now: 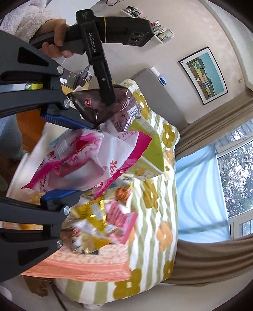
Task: Organize snacks
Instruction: 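Carry the purple bag and pink-white bag over the cardboard box with both grippers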
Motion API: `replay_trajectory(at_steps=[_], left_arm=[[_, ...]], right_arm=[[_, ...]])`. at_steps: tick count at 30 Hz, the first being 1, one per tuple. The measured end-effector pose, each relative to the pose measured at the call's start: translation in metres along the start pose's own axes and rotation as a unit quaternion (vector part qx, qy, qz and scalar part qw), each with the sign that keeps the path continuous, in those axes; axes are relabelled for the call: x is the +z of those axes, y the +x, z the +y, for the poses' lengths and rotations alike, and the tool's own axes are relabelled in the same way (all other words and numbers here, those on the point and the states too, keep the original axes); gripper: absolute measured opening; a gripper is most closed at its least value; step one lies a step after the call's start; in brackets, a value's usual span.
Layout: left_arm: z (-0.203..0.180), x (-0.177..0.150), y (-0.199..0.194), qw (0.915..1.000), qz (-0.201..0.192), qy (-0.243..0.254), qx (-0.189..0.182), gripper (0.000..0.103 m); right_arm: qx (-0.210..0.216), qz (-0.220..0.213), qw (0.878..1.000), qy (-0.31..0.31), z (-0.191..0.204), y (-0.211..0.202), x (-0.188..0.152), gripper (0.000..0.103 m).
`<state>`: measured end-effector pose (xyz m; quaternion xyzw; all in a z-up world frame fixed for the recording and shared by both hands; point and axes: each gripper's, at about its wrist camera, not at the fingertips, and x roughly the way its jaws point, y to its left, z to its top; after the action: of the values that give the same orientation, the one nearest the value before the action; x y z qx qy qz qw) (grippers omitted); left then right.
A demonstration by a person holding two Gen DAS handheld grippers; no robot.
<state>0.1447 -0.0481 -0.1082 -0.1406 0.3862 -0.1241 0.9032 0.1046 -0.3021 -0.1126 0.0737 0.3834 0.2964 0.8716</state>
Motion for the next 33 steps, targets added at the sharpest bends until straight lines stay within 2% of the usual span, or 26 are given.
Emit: replay_trajectory(at_steps=[5,9,13,18,20,24,29,31,33], left_arm=[[0.052,0.038,0.004,0.9999,-0.007,-0.007,0.008,0.07],[0.102,0.071,0.018,0.9997,0.003,-0.008,0.023,0.07],[0.156,0.098,0.041,0.9989,0.034,-0.008,0.032,0.07],[0.202,0.109,0.077,0.9953,0.084,0.011,0.046,0.071],[0.211,0.11,0.093,0.9923,0.103,0.036,0.058,0.071],[0.212,0.103,0.108,0.9872,0.125,0.081,0.056,0.073],[0.205,0.095,0.12,0.9774,0.137,0.135,0.087,0.087],[0.206,0.094,0.119,0.9762,0.136,0.139,0.096,0.099],[0.209,0.093,0.112,0.9766,0.128,0.135,0.107,0.099]], right_arm=[[0.001,-0.005,1.0,-0.002,0.019,0.035,0.037,0.049],[0.004,-0.003,1.0,-0.002,0.039,0.073,0.064,0.049],[0.0,0.004,1.0,0.006,0.062,0.113,0.089,0.049],[-0.028,0.021,0.999,0.03,0.083,0.165,0.112,0.049],[-0.038,0.029,0.998,0.044,0.088,0.184,0.116,0.049],[-0.058,0.044,0.994,0.076,0.095,0.211,0.118,0.049],[-0.07,0.053,0.991,0.1,0.098,0.227,0.116,0.049],[-0.073,0.06,0.99,0.103,0.098,0.233,0.116,0.049],[-0.075,0.064,0.99,0.102,0.099,0.237,0.116,0.049]])
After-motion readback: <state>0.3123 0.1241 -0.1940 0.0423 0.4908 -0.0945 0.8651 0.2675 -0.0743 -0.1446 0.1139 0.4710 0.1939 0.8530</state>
